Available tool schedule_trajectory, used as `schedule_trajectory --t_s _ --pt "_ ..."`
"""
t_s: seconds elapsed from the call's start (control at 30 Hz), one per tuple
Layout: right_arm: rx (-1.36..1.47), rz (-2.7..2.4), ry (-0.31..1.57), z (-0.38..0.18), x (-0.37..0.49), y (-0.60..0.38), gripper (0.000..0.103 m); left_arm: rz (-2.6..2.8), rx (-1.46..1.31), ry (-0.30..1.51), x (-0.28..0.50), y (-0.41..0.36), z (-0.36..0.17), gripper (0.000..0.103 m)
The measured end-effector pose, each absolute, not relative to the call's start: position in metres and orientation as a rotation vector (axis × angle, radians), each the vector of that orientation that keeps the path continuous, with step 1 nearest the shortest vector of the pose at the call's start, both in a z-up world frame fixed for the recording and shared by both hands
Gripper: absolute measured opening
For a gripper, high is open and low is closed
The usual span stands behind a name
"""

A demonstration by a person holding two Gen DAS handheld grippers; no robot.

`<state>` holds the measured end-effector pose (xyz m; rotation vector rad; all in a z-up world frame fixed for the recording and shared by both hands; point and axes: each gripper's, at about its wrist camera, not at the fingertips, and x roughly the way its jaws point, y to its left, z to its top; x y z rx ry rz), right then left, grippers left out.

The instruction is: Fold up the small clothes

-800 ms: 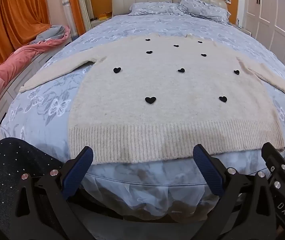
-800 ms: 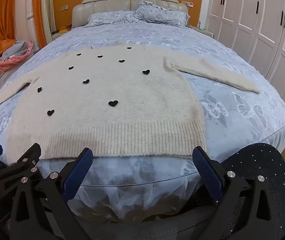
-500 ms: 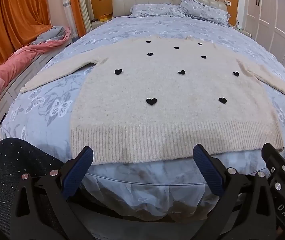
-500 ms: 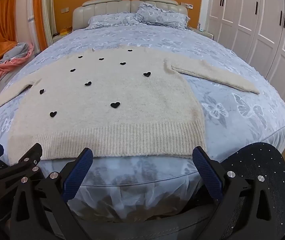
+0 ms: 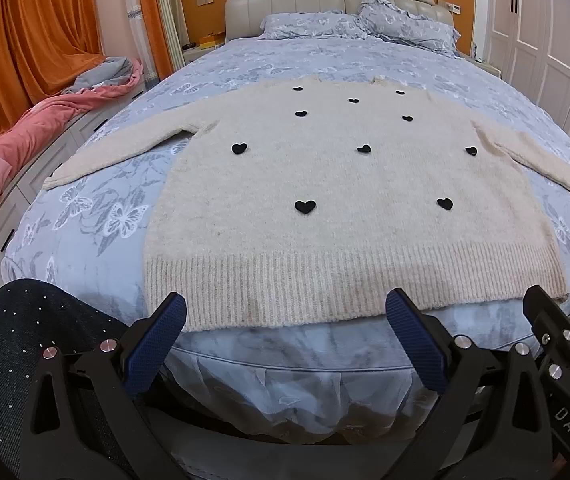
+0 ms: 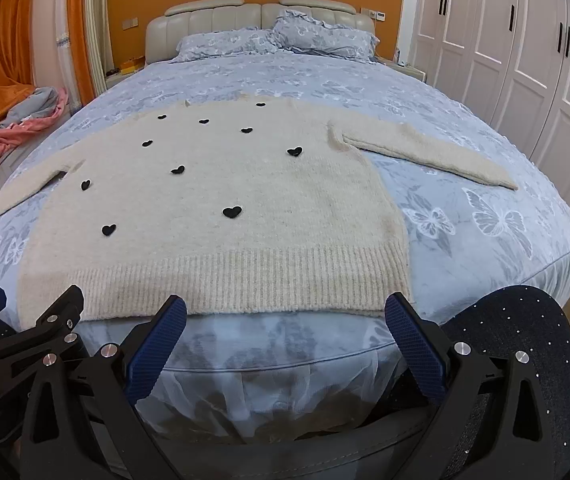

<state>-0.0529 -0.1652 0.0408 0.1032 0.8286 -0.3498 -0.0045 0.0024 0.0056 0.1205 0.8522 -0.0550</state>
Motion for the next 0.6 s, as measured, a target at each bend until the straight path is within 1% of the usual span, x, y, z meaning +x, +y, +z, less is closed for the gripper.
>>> schedule_trajectory --t_s 0.6 --pt "0.107 -0.348 0.827 0.0409 -0.0532 -0.1649 0.098 -0.054 0.119 0.849 -0.0046 0.0030 0.0065 0.098"
